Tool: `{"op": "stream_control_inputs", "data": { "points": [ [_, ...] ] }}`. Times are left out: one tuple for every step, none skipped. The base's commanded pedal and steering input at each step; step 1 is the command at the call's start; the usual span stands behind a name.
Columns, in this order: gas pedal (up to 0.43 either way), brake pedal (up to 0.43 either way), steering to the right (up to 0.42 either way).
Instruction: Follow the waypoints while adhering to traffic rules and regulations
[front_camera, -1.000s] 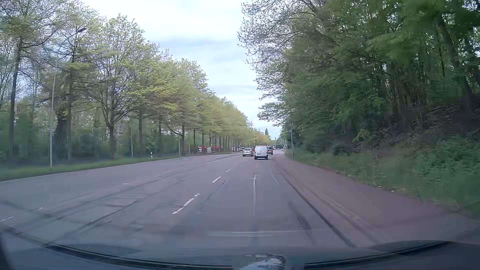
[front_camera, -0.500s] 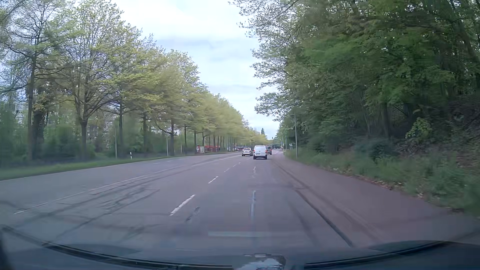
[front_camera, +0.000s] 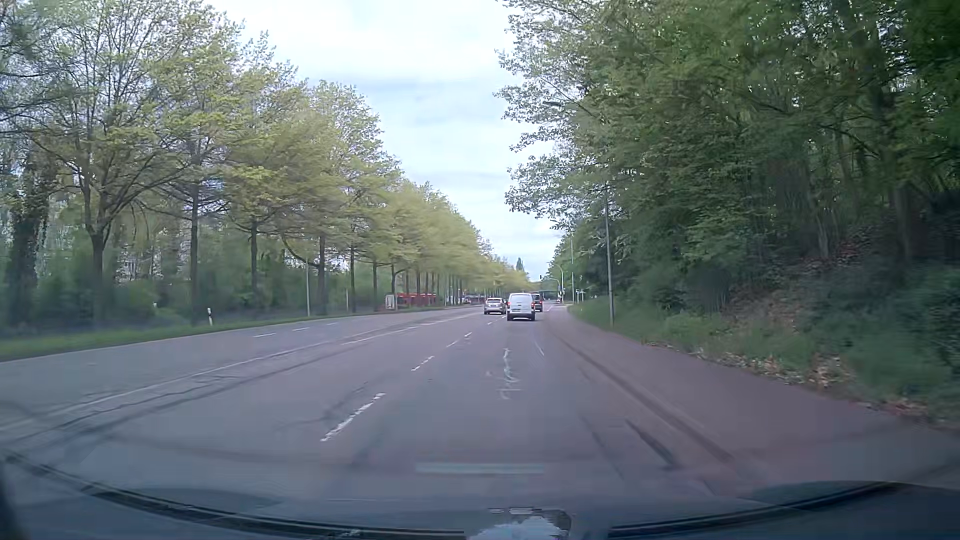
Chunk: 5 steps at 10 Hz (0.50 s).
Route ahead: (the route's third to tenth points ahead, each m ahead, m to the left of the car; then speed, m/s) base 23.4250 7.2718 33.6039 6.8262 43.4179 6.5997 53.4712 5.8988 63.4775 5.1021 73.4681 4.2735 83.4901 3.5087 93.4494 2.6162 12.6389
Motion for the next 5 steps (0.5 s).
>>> {"op": "stream_control_inputs", "data": {
  "points": [
    [0.047, 0.000, 0.005],
    [0.047, 0.000, 0.004],
    [0.047, 0.000, 0.003],
    [0.047, 0.000, 0.003],
    [0.047, 0.000, 0.001]
  ]
}}
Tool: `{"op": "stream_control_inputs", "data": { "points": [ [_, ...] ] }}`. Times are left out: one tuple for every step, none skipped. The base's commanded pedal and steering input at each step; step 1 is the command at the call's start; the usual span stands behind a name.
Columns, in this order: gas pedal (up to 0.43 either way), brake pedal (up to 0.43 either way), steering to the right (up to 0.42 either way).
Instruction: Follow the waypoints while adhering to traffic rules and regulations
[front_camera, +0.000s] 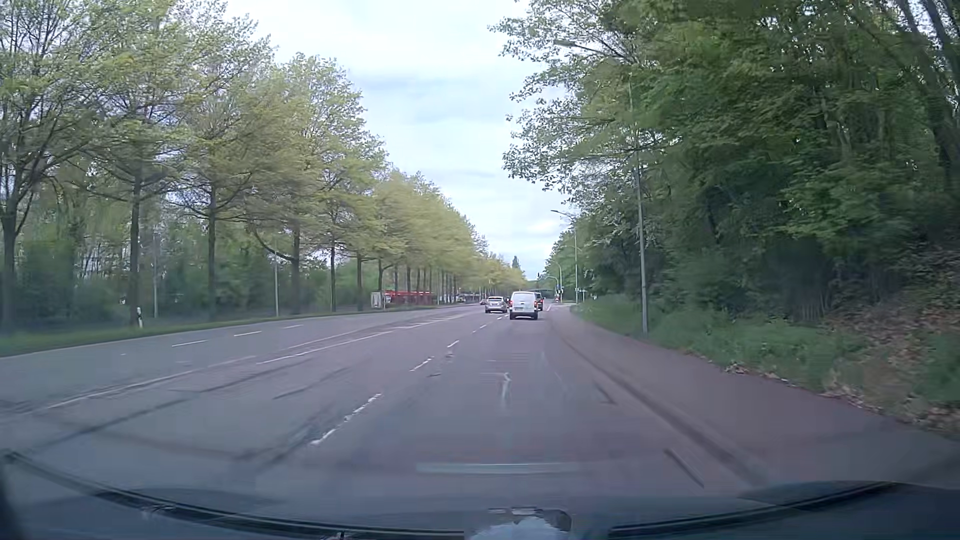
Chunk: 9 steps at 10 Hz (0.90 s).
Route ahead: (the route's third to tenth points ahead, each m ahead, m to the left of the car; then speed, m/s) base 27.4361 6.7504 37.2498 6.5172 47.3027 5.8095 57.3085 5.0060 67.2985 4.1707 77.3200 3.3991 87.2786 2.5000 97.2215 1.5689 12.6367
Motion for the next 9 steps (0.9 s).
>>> {"op": "stream_control_inputs", "data": {
  "points": [
    [0.047, 0.000, -0.001],
    [0.047, 0.000, -0.001],
    [0.047, 0.000, -0.002],
    [0.047, 0.000, -0.002],
    [0.047, 0.000, -0.002],
    [0.047, 0.000, -0.002],
    [0.047, 0.000, -0.002],
    [0.047, 0.000, -0.002],
    [0.039, 0.000, -0.002]
  ]
}}
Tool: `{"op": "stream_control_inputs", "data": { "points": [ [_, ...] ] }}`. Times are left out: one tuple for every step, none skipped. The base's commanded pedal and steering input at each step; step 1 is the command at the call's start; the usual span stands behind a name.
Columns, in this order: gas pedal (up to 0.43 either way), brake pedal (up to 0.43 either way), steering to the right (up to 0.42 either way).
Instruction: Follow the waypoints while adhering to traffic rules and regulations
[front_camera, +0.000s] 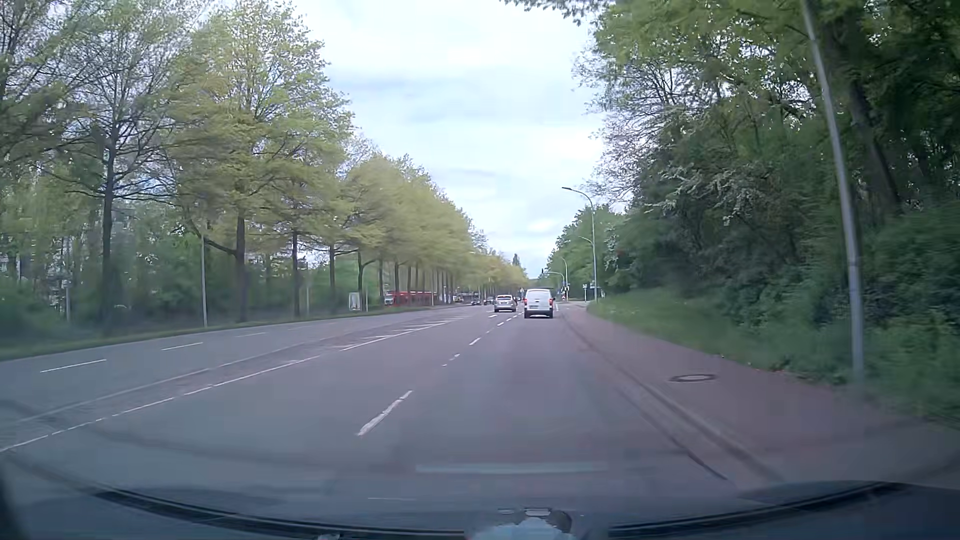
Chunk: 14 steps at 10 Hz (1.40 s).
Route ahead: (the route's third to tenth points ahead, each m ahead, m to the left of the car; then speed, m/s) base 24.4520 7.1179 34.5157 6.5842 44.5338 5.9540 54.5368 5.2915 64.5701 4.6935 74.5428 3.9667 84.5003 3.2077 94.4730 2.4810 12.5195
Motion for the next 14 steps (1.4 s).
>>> {"op": "stream_control_inputs", "data": {
  "points": [
    [0.039, 0.000, -0.003],
    [0.039, 0.000, -0.004],
    [0.028, 0.000, -0.004],
    [0.028, 0.000, -0.005],
    [0.028, 0.000, -0.005],
    [0.028, 0.000, -0.005],
    [0.020, 0.000, -0.005],
    [0.000, 0.000, -0.004],
    [0.000, 0.000, -0.004],
    [0.000, 0.000, -0.004],
    [0.000, 0.000, -0.003],
    [0.000, 0.000, -0.002],
    [0.000, 0.000, 0.000],
    [0.000, 0.000, 0.000]
  ]
}}
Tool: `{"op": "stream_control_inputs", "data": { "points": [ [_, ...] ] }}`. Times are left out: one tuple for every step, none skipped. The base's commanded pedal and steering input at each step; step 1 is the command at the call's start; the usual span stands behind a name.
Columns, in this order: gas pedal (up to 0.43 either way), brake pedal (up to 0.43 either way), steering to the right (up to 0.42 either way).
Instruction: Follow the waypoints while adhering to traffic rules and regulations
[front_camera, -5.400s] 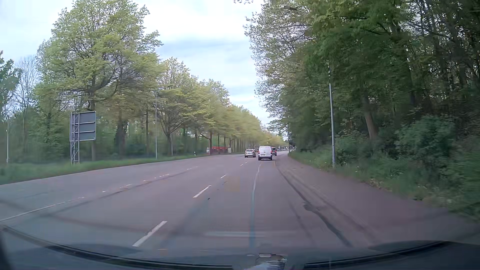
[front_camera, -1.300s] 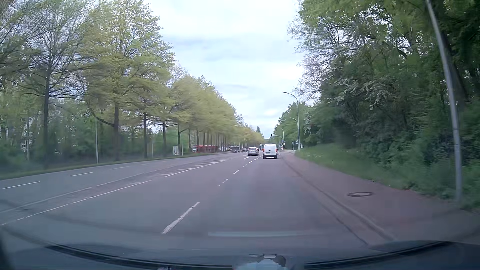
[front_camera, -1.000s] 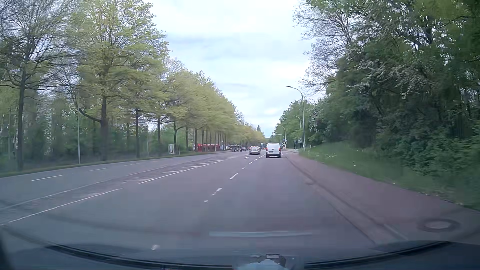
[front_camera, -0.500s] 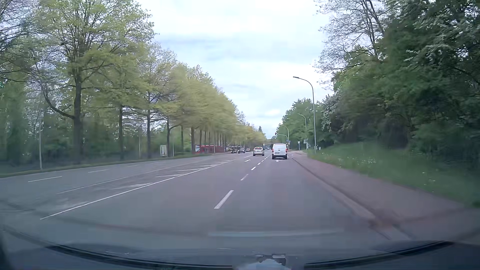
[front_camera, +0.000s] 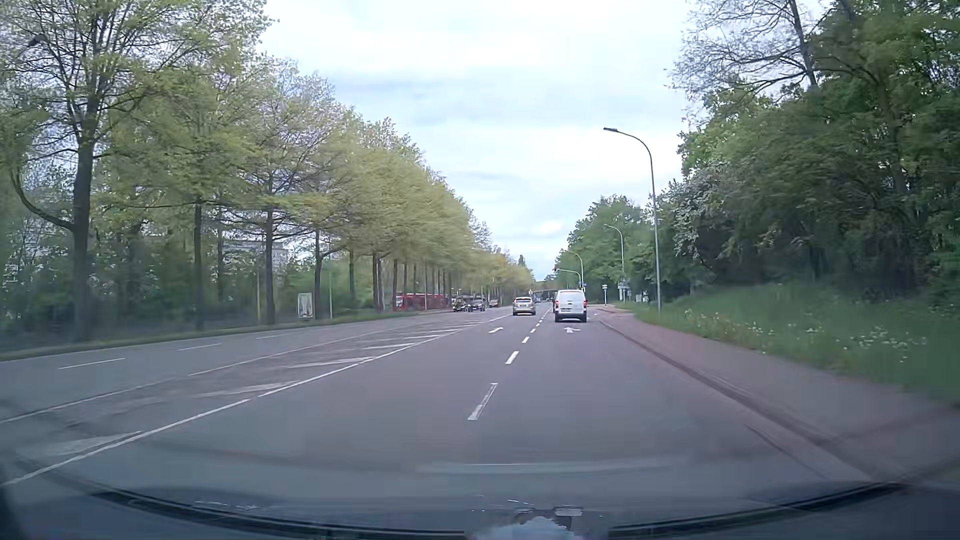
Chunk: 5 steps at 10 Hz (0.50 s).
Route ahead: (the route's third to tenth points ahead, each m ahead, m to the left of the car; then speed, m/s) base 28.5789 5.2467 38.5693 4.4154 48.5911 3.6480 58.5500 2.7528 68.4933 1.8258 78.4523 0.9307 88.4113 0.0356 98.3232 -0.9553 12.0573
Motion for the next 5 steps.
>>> {"op": "stream_control_inputs", "data": {
  "points": [
    [0.000, 0.000, 0.000],
    [0.000, 0.000, 0.000],
    [0.000, 0.000, 0.000],
    [0.000, 0.000, 0.000],
    [0.000, 0.000, 0.002]
  ]
}}
